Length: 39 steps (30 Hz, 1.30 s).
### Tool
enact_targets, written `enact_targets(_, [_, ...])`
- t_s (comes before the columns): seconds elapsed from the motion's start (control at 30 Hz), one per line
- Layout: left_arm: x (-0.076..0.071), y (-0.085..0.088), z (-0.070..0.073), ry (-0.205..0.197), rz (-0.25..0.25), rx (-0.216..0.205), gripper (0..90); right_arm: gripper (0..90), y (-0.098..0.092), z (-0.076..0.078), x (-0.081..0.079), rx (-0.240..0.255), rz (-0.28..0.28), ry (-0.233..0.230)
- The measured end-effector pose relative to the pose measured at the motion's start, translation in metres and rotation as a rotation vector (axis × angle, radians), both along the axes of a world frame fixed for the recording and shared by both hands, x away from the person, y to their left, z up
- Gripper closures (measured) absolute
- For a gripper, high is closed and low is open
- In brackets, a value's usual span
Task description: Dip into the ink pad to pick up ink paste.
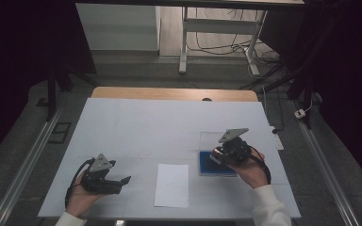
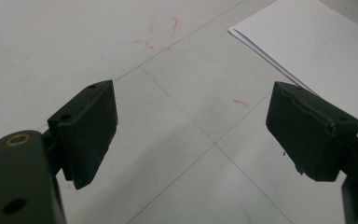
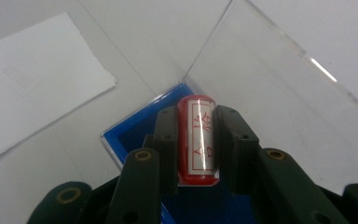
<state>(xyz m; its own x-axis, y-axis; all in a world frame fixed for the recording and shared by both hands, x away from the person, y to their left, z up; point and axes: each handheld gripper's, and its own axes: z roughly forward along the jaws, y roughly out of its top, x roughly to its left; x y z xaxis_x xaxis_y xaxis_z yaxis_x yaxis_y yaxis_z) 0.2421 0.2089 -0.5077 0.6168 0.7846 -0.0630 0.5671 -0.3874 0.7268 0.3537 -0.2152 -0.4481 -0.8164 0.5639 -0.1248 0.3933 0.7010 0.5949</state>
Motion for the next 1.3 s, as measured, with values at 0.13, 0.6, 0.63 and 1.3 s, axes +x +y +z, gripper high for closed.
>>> enact_targets(0.13, [0.0, 0.0, 0.0, 0.0, 0.0, -0.001, 17.1, 70.4, 0.002, -0.005, 0.002, -0.023, -0.004, 0.009])
enact_targets(0.6, [0.0, 0.0, -0.001, 0.002, -0.003, 0.001, 17.2, 70.3, 0.004, -0.016, 0.005, -0.057, -0.006, 0.03])
enact_targets(0.63, [0.0, 0.0, -0.001, 0.002, -0.003, 0.001, 17.2, 70.3, 0.003, -0.016, 0.006, -0.054, -0.007, 0.032])
enact_targets(1.3, [0.0, -0.001, -0.001, 0.004, -0.006, 0.005, 17.3, 70.5, 0.003, -0.017, 0.007, -0.057, -0.014, 0.045])
